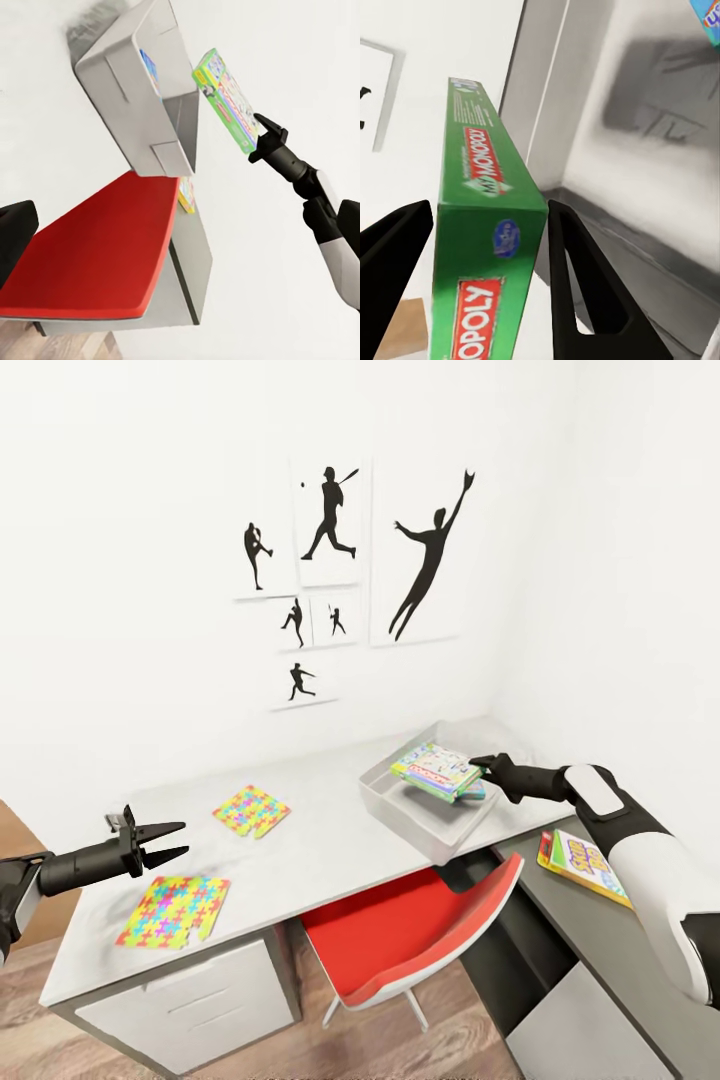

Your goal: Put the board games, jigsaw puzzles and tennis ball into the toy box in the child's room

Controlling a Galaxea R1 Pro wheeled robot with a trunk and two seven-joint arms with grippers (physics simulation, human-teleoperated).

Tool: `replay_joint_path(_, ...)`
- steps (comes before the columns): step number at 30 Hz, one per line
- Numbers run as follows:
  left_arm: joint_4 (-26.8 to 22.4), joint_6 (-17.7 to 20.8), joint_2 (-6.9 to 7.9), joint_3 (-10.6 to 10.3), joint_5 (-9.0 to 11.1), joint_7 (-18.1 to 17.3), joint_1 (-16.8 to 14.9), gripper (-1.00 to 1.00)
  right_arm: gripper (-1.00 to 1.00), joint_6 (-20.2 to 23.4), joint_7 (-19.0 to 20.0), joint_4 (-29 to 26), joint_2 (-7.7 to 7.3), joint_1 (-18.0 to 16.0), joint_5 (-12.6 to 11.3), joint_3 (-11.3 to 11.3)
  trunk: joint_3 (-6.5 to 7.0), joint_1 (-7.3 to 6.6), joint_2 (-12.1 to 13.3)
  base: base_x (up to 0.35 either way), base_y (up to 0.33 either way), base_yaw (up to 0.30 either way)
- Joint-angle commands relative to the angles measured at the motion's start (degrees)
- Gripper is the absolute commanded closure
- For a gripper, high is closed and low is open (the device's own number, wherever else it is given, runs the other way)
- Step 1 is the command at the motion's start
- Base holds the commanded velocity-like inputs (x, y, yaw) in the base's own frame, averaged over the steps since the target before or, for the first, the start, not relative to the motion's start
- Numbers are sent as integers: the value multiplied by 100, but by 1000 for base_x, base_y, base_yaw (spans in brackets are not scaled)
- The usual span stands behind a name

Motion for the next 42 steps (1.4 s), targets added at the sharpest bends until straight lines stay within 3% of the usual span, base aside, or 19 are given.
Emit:
replay_joint_path(1,-3,61,0,3,-10,-28,-5,-100,100,4,39,1,-8,-10,20,27,-22,3,-13,0,0,0)
replay_joint_path(36,-426,341,17,3,-2,-28,-5,-100,100,-1,29,-376,-3,-124,20,7,-353,3,-13,0,0,0)
replay_joint_path(39,-428,357,34,3,98,-28,-5,-100,100,-3,27,-376,-2,-125,20,6,-381,3,-13,0,0,0)
replay_joint_path(42,-429,394,56,-3,382,-28,-5,-100,100,1,10,-489,-1,-125,20,6,-409,3,-13,0,0,0)
